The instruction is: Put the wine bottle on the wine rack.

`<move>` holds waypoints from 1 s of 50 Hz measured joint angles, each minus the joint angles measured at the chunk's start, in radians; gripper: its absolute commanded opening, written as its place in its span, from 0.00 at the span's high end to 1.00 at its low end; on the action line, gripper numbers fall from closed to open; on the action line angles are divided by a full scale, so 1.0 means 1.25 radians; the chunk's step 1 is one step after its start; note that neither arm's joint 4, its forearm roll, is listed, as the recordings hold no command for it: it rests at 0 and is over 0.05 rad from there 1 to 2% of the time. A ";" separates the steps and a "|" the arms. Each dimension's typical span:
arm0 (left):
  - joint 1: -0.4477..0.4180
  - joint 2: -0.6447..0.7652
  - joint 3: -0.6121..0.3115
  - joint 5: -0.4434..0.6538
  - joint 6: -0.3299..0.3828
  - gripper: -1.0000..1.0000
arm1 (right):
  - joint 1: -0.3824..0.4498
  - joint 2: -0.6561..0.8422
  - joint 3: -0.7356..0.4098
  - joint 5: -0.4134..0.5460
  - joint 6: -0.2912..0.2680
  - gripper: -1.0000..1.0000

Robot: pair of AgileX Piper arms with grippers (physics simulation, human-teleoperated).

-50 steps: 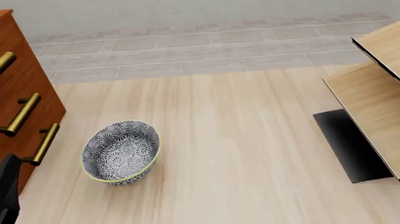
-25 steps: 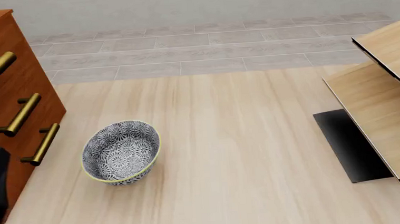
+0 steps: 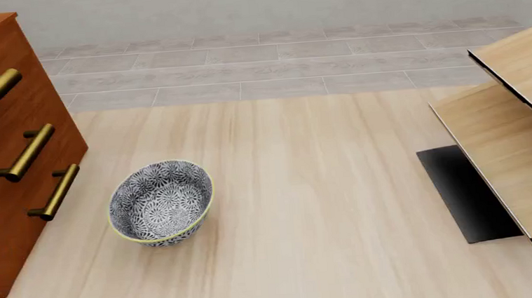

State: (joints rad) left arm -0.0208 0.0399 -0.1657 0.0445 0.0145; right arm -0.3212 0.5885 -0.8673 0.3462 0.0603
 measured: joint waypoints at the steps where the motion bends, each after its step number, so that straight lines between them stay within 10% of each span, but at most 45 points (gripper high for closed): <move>1: 0.000 -0.001 -0.001 0.002 0.000 0.00 | 0.003 -0.004 0.004 0.001 -0.001 0.00; 50: -0.003 -0.028 -0.049 0.060 0.007 0.00 | 0.142 -0.229 0.166 0.070 -0.027 0.00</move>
State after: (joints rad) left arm -0.0242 0.0043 -0.2264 0.1190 0.0234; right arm -0.1434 0.3026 -0.6594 0.4340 0.0263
